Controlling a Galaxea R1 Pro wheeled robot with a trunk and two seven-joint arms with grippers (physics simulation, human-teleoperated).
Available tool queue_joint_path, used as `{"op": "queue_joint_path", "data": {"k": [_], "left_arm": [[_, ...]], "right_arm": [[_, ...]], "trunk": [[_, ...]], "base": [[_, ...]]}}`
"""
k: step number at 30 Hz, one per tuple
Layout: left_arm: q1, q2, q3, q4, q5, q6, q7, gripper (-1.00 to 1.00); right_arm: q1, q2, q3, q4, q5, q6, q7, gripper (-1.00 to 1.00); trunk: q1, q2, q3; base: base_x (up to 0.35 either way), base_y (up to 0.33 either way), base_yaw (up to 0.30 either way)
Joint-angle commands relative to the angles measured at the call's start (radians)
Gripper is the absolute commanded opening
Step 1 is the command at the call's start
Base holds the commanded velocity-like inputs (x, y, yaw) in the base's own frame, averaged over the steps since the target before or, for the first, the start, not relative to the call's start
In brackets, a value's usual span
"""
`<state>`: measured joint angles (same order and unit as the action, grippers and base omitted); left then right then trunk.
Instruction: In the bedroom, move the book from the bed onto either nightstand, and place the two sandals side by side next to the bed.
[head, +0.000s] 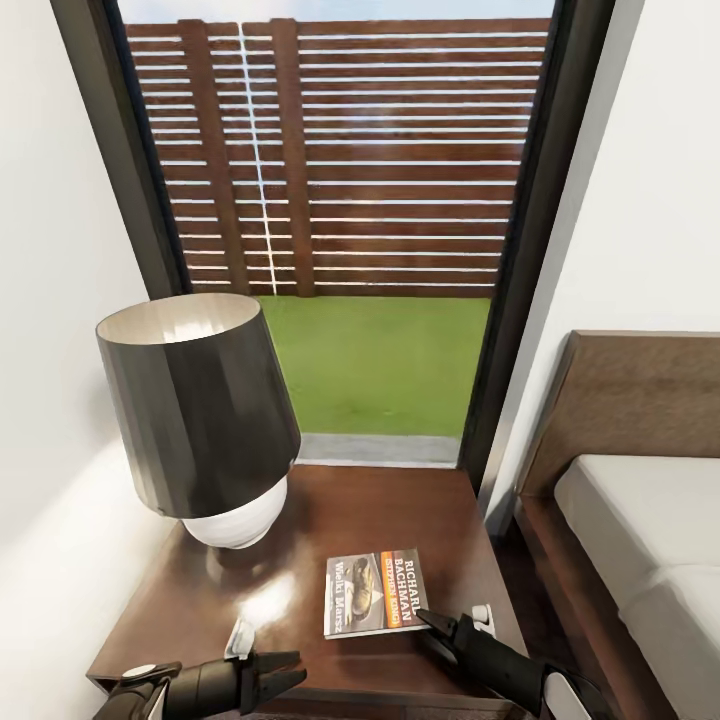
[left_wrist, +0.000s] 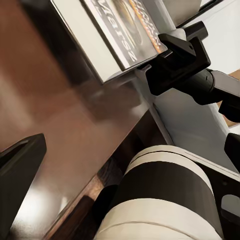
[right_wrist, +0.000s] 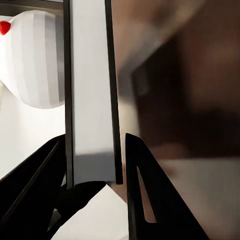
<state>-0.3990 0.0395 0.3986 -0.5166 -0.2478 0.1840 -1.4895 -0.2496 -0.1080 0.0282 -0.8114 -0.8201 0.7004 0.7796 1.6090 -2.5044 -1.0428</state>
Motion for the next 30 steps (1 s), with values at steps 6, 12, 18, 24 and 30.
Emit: {"op": "queue_joint_path", "data": {"k": [6,12,18,24,30], "left_arm": [[0.0,-0.001,0.003,0.0,-0.016,0.02,-0.003,1.0],[0.0,-0.001,0.003,0.0,-0.016,0.02,-0.003,1.0],[0.0,-0.001,0.003,0.0,-0.016,0.02,-0.003,1.0],[0.0,-0.001,0.003,0.0,-0.016,0.02,-0.003,1.0],[0.0,-0.001,0.004,0.0,-0.016,0.02,-0.003,1.0]], "right_arm": [[0.0,-0.001,0.002,0.0,-0.008,0.005,-0.002,-1.0],[0.0,-0.001,0.002,0.0,-0.008,0.005,-0.002,-1.0],[0.0,-0.001,0.001,0.0,-0.008,0.005,-0.002,-1.0],[0.0,-0.001,0.001,0.0,-0.008,0.005,-0.002,-1.0],[0.0,-0.001,0.001,0.0,-0.008,0.005,-0.002,-1.0]], "trunk": [[0.0,0.0,-0.001],[0.003,-0.002,-0.024],[0.003,-0.002,-0.028],[0.003,-0.002,-0.028],[0.003,-0.002,-0.028]], "base": [[0.0,0.0,0.0],[0.0,0.0,0.0],[0.0,0.0,0.0],[0.0,0.0,0.0],[0.0,0.0,0.0]]}}
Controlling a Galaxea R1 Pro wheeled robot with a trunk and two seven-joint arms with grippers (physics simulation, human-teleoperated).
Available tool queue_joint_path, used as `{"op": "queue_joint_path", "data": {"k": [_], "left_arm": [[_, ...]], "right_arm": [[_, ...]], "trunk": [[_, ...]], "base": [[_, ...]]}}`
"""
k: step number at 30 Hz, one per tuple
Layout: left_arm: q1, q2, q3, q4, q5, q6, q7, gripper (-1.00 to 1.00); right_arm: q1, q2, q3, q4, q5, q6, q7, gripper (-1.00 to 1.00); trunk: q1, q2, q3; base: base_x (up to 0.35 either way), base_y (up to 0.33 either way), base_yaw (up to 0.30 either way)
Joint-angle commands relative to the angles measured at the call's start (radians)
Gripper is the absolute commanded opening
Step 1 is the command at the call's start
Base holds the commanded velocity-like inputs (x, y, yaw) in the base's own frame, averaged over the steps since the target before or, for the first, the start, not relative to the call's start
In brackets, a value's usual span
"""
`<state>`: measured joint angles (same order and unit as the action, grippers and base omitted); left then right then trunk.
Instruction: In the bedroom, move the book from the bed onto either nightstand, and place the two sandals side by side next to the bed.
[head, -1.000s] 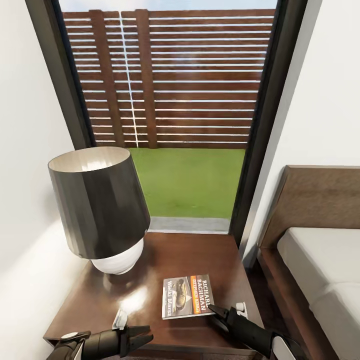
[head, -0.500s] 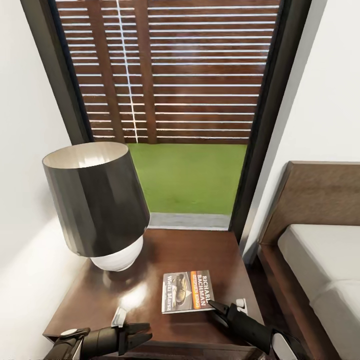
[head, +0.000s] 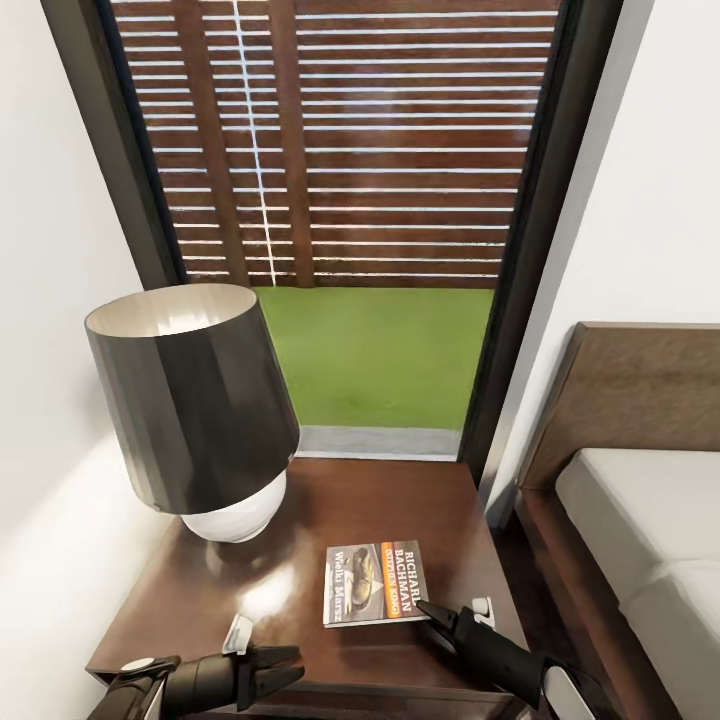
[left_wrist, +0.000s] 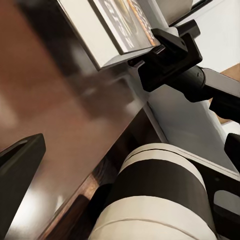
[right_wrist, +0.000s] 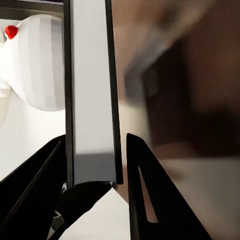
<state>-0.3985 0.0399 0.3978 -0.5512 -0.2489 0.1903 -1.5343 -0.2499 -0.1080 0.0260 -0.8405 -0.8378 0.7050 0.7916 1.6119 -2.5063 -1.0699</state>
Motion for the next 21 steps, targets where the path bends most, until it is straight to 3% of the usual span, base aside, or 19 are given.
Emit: {"op": "queue_joint_path", "data": {"k": [1,8,21], "left_arm": [[0.0,-0.002,0.005,0.035,-0.015,0.014,0.042,1.0],[0.0,-0.002,0.006,0.034,-0.015,0.014,0.041,1.0],[0.0,-0.002,0.006,0.034,-0.015,0.014,0.041,1.0]], "right_arm": [[0.0,-0.001,0.004,0.029,0.009,0.001,-0.014,-1.0],[0.0,-0.001,0.003,0.029,0.009,0.001,-0.014,-1.0],[0.0,-0.001,0.002,0.029,0.009,0.001,-0.014,-1.0]], "trunk": [[0.0,0.0,-0.001],[-0.002,0.001,0.014],[-0.002,0.001,0.014]], "base": [[0.0,0.0,0.0],[0.0,0.0,0.0],[0.0,0.0,0.0]]}}
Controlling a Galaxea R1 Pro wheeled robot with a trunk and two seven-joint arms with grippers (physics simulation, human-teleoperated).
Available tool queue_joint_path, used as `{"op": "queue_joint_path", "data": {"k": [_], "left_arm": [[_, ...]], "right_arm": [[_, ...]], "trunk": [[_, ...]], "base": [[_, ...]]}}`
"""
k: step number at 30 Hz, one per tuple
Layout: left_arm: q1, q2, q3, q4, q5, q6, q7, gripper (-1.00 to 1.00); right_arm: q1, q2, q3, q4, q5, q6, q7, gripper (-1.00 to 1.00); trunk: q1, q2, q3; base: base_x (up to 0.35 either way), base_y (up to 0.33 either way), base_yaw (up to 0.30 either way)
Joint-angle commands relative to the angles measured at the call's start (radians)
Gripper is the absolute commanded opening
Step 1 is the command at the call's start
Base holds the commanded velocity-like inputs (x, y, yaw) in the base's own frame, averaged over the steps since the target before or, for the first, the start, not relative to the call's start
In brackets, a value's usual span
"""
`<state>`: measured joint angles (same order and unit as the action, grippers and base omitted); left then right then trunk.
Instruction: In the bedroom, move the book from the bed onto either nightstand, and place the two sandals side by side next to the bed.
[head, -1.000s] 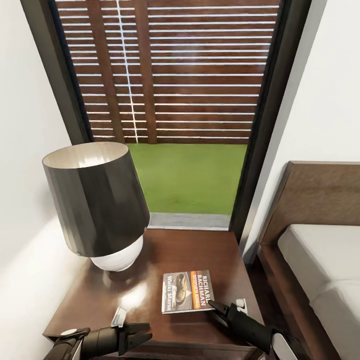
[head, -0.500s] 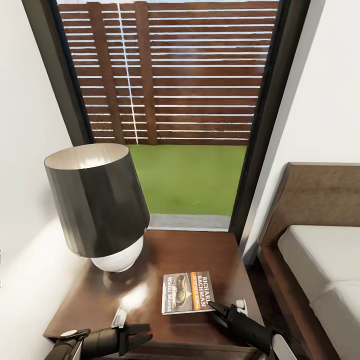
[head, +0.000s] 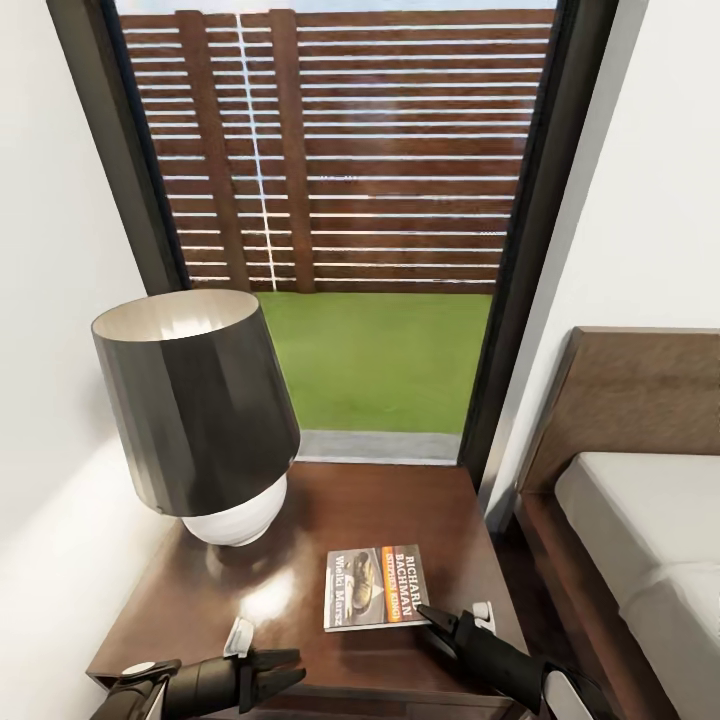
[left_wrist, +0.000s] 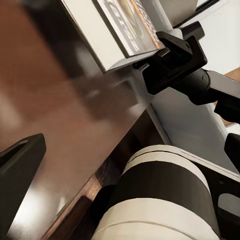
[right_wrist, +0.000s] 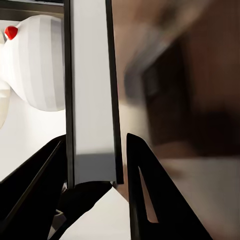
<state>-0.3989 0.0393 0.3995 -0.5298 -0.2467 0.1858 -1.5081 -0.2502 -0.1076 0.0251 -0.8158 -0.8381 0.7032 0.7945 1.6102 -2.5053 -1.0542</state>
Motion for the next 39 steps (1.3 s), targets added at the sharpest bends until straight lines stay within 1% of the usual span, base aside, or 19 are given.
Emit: {"op": "queue_joint_path", "data": {"k": [1,4,20,23,39], "left_arm": [[0.0,-0.001,0.004,0.013,-0.017,0.018,0.015,1.0],[0.0,-0.001,0.004,0.013,-0.017,0.018,0.015,1.0],[0.0,-0.001,0.003,0.013,-0.017,0.018,0.016,1.0],[0.0,-0.001,0.002,0.013,-0.017,0.018,0.016,1.0],[0.0,-0.001,0.002,0.013,-0.017,0.018,0.016,1.0]], "right_arm": [[0.0,-0.001,0.003,0.004,0.01,0.002,-0.017,-1.0],[0.0,-0.001,0.003,0.004,0.01,0.003,-0.017,-1.0],[0.0,-0.001,0.002,0.004,0.01,0.002,-0.017,-1.0],[0.0,-0.001,0.001,0.004,0.01,0.002,-0.017,-1.0],[0.0,-0.001,0.002,0.004,0.01,0.003,-0.017,-1.0]], "trunk": [[0.0,0.0,-0.001],[-0.001,0.001,0.01],[-0.001,0.001,0.01],[-0.003,0.001,0.022],[-0.003,0.001,0.022]], "base": [[0.0,0.0,0.0],[0.0,0.0,0.0],[0.0,0.0,0.0],[0.0,0.0,0.0],[0.0,0.0,0.0]]}}
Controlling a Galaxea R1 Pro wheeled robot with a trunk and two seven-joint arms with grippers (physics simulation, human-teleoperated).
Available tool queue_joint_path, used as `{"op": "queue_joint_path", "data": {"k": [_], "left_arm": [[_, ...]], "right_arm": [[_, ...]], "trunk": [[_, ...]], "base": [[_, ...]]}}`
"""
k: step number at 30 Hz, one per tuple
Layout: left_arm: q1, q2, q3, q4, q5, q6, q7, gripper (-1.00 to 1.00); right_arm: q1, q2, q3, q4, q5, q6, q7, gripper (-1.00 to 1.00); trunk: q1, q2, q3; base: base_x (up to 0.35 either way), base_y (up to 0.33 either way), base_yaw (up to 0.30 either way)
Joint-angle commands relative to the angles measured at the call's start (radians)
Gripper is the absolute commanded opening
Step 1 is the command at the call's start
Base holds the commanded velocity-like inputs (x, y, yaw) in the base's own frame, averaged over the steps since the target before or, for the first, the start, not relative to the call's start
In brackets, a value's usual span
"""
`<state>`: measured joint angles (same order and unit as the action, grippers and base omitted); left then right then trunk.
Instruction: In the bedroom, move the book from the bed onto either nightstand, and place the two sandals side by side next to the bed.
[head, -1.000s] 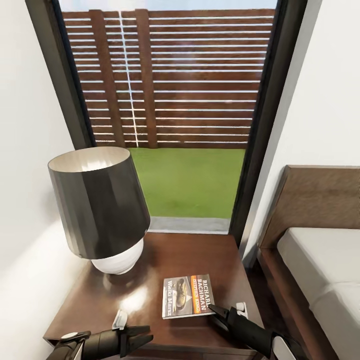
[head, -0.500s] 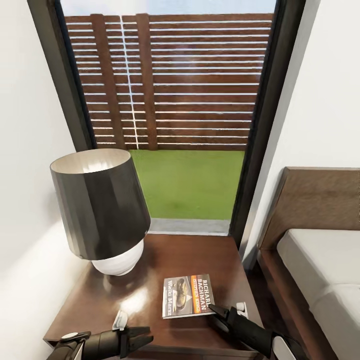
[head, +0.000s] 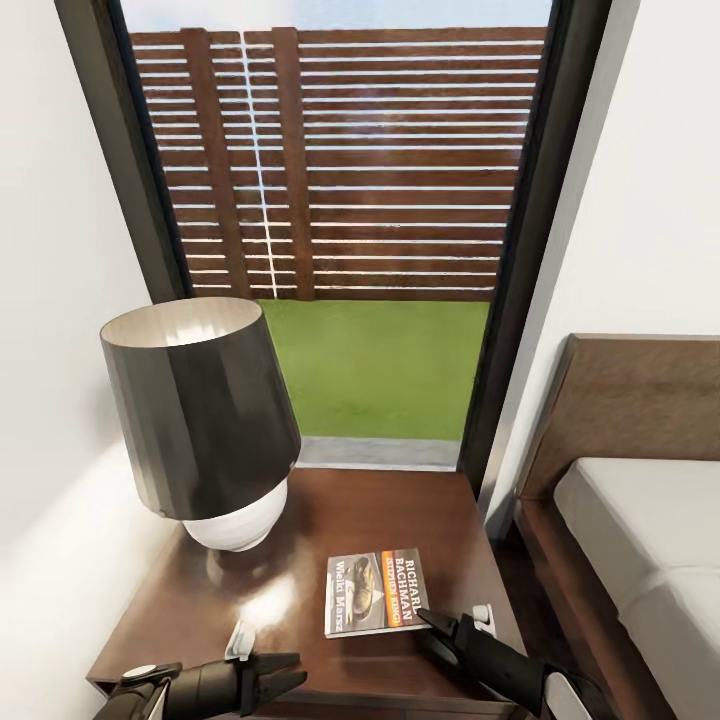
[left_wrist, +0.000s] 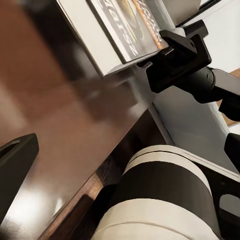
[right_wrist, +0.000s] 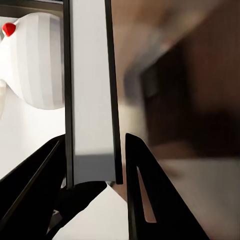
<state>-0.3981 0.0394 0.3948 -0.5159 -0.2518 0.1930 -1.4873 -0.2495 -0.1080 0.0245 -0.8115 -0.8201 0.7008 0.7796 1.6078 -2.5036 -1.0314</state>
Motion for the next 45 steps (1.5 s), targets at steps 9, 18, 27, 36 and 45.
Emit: {"op": "queue_joint_path", "data": {"k": [9,18,27,36,45], "left_arm": [[-0.001,-0.001,0.008,0.0,-0.012,0.011,-0.005,1.0],[-0.001,-0.001,0.007,-0.001,-0.012,0.011,-0.005,1.0],[-0.001,-0.001,0.007,0.0,-0.012,0.011,-0.005,1.0],[-0.001,-0.001,0.008,0.0,-0.012,0.011,-0.005,1.0],[-0.001,-0.001,0.007,-0.001,-0.012,0.011,-0.005,1.0]], "right_arm": [[0.0,-0.001,0.002,0.0,-0.008,0.005,-0.002,1.0],[0.0,-0.001,0.002,0.0,-0.008,0.006,-0.002,1.0],[-0.001,-0.001,0.002,0.0,-0.008,0.006,-0.002,1.0],[-0.001,-0.001,0.002,0.0,-0.008,0.006,-0.002,1.0],[-0.001,-0.001,0.002,0.0,-0.008,0.005,-0.003,1.0]], "trunk": [[0.0,0.0,-0.001],[0.0,0.0,-0.001],[0.0,0.0,-0.001],[0.0,0.0,-0.001],[0.0,0.0,-0.001]], "base": [[0.0,0.0,0.0],[0.0,0.0,0.0],[0.0,0.0,0.0],[0.0,0.0,0.0],[-0.11,0.0,0.0]]}}
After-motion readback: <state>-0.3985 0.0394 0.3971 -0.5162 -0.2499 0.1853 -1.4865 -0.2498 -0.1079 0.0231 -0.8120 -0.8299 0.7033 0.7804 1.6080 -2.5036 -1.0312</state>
